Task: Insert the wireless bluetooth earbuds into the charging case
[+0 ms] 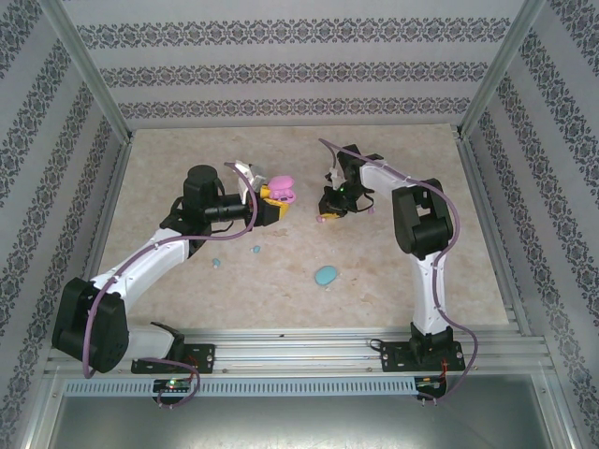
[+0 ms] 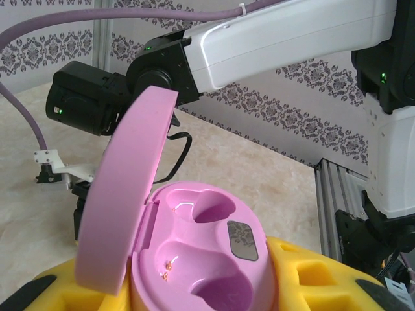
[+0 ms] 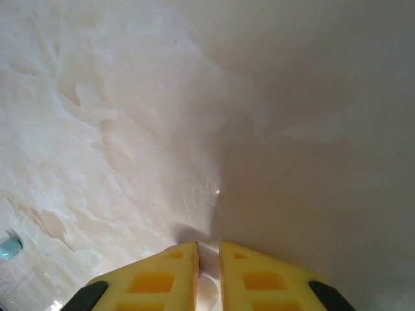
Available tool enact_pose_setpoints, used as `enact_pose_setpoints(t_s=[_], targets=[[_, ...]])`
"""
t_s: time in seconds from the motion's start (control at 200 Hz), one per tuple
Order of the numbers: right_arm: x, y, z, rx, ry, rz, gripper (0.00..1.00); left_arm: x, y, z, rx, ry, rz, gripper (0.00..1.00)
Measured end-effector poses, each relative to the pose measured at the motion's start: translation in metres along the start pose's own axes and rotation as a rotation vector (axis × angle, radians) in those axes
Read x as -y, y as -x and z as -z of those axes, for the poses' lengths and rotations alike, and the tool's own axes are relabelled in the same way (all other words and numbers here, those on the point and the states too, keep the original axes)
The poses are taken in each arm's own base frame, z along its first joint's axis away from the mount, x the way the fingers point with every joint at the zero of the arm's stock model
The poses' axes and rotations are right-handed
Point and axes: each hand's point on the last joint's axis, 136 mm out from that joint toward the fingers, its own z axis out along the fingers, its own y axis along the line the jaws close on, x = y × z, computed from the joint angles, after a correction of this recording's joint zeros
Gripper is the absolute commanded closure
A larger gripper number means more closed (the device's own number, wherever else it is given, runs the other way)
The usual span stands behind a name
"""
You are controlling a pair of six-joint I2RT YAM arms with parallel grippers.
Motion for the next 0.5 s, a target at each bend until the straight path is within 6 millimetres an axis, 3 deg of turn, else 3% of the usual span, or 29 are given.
enact_pose_setpoints(t_s=[0.5], targets=[[-0.013, -0.009, 0.023, 0.024, 0.018, -0.019, 0.8, 0.004, 0.005, 0.004, 0.012, 0.006, -0.014, 0.73]])
